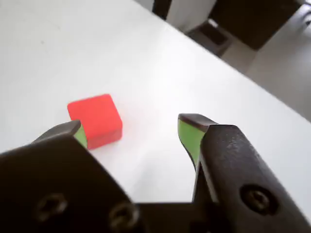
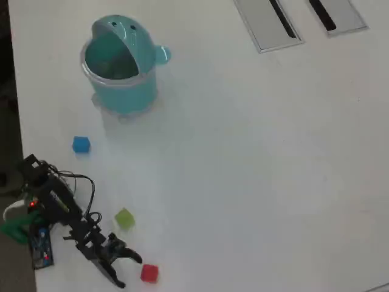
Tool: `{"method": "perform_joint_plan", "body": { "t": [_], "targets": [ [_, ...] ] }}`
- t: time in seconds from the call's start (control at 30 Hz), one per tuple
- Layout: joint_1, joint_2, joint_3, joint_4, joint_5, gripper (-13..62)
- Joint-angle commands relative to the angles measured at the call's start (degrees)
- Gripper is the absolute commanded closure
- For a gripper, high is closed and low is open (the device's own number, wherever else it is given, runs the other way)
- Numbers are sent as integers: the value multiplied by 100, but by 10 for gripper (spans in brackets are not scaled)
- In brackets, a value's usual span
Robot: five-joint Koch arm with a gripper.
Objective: Grasp RGB lego blocks and put them in the bin one by one.
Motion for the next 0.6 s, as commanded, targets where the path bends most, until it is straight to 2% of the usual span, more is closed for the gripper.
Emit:
{"method": "perform_joint_plan", "body": {
  "t": [0.0, 0.33, 0.57],
  "targets": [
    [53, 0, -677, 53, -149, 137],
    [-299, -334, -1116, 1002, -141, 136],
    [-519, -1608, -2188, 1125, -132, 136]
  ]
}}
